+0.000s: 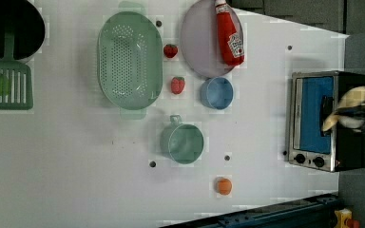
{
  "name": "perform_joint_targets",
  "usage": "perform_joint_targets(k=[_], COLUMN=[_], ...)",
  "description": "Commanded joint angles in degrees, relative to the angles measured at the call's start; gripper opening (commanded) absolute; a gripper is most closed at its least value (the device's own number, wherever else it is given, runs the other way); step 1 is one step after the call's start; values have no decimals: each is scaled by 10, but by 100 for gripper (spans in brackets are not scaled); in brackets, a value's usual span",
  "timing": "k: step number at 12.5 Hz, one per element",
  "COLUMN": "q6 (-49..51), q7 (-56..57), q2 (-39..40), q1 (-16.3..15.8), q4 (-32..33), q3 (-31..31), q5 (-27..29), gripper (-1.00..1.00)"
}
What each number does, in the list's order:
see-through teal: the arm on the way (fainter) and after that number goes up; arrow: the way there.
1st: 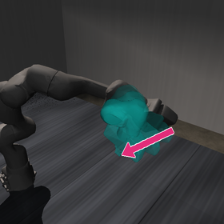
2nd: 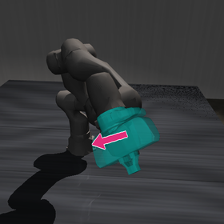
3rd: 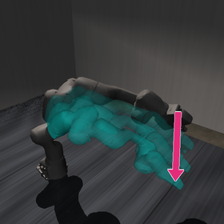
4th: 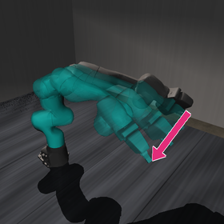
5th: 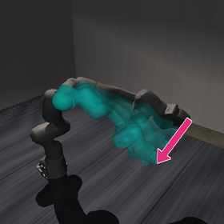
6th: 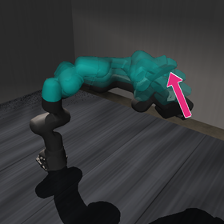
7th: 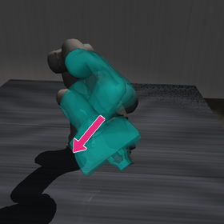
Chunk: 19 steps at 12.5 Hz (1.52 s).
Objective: Pick banana from table and place on oven.
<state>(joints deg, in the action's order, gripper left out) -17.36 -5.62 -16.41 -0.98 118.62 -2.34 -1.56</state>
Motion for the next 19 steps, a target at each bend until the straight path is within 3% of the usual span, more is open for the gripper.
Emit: perform_joint_targets(k=[1,7,12,17,18,19], q6=[36,23,-128,-196,-196,-197], q7=[27,263,496,609,611,611], q2=[22,76,174,260,267,269], q1=[9,17,18,20,20,20], q4=[-37,-50,-51,-52,-52,-52], q3=[-55,-204,-320,-370,-371,-371], q5=[1,-2,-2,1,1,1], gripper=[-51,-51,-51,-51,-45,-26])
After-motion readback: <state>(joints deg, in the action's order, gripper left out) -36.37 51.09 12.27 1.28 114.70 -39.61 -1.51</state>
